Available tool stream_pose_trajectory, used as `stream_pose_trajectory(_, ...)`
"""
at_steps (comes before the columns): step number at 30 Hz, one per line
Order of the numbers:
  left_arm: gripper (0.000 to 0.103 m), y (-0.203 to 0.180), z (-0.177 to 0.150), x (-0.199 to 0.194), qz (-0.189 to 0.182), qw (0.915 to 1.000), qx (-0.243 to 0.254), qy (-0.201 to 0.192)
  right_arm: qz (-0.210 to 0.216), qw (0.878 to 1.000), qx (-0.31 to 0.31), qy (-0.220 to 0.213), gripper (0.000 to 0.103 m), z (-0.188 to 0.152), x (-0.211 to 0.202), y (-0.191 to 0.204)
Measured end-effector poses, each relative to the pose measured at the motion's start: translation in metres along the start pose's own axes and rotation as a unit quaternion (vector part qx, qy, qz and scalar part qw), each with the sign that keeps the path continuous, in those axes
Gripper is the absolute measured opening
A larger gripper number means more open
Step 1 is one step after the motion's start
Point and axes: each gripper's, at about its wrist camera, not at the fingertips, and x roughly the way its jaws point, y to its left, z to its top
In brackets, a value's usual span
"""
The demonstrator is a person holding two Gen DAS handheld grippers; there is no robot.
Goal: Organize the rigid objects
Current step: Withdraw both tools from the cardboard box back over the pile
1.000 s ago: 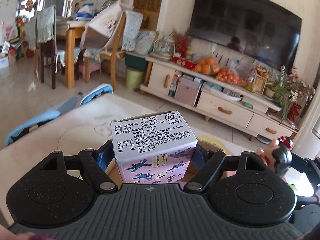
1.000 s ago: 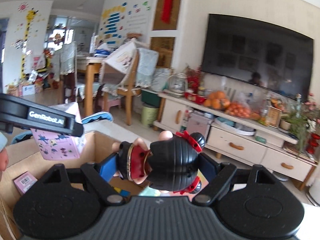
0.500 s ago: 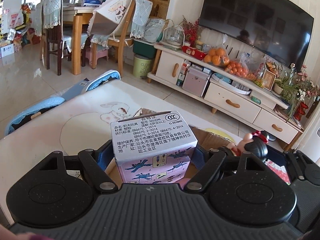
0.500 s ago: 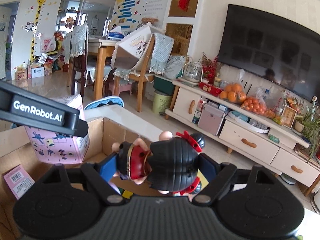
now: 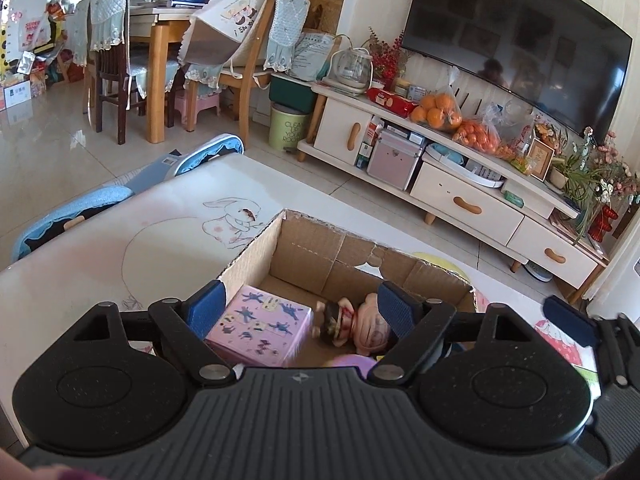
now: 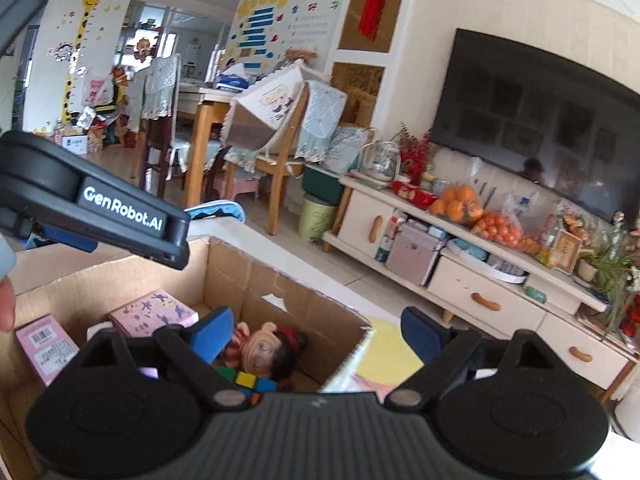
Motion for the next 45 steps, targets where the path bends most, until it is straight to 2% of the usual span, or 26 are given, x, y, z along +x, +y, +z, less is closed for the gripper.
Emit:
stream_pose_trajectory(13, 0.103, -0.008, -0.006, -0.004, -0.017, 0.9997, 0.017, 0.003, -0.048, 0.997, 0.049, -0.023, 0.095, -0.022, -0.046, -0.012)
stream_pose_trajectory(18, 0.103, -0.012, -0.010, -0.006, -0.031, 0.9992, 0.025, 0.006, -0.062, 0.996, 0.067, -0.021, 0.102, -0.036, -0.061, -0.013)
stream_pose_trajectory(28, 0.103, -0.014, -0.017, -0.012, -0.073, 0.9964, 0.044, 0.006, -0.076, 0.993, 0.094, 0.000, 0.102, -0.066, -0.083, -0.014)
stream_pose_trajectory(45, 0.103, -0.029, -0.029, -0.009, -0.106, 0.9886, 0.106, 0.007, -0.119, 0.984, 0.130, 0.028, 0.102, -0.113, -0.095, -0.044)
